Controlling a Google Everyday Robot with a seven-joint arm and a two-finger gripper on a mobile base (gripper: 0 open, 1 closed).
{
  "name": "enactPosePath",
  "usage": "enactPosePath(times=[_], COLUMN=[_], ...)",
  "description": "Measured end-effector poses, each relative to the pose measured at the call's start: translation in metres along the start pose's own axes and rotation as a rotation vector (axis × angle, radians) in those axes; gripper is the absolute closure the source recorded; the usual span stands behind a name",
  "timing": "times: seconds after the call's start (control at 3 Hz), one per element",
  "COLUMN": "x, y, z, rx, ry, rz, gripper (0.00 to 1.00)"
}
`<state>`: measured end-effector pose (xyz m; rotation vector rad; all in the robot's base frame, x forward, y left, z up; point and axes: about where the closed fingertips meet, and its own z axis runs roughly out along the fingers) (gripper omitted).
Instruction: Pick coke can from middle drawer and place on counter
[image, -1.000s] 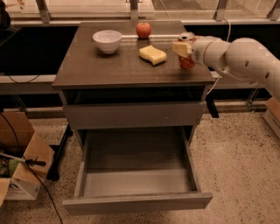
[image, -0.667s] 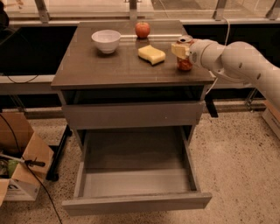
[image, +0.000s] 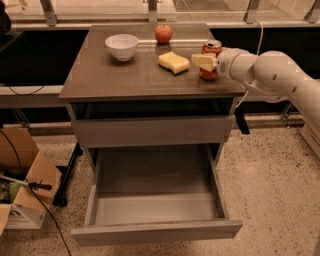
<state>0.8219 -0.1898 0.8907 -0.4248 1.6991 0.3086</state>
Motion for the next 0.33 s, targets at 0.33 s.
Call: enactPosePath(times=[0.33], x=[0.0002], y=[0.0009], z=[0.0007], rx=[-0.001], ry=[0.0], rz=[0.0], gripper=[0.0])
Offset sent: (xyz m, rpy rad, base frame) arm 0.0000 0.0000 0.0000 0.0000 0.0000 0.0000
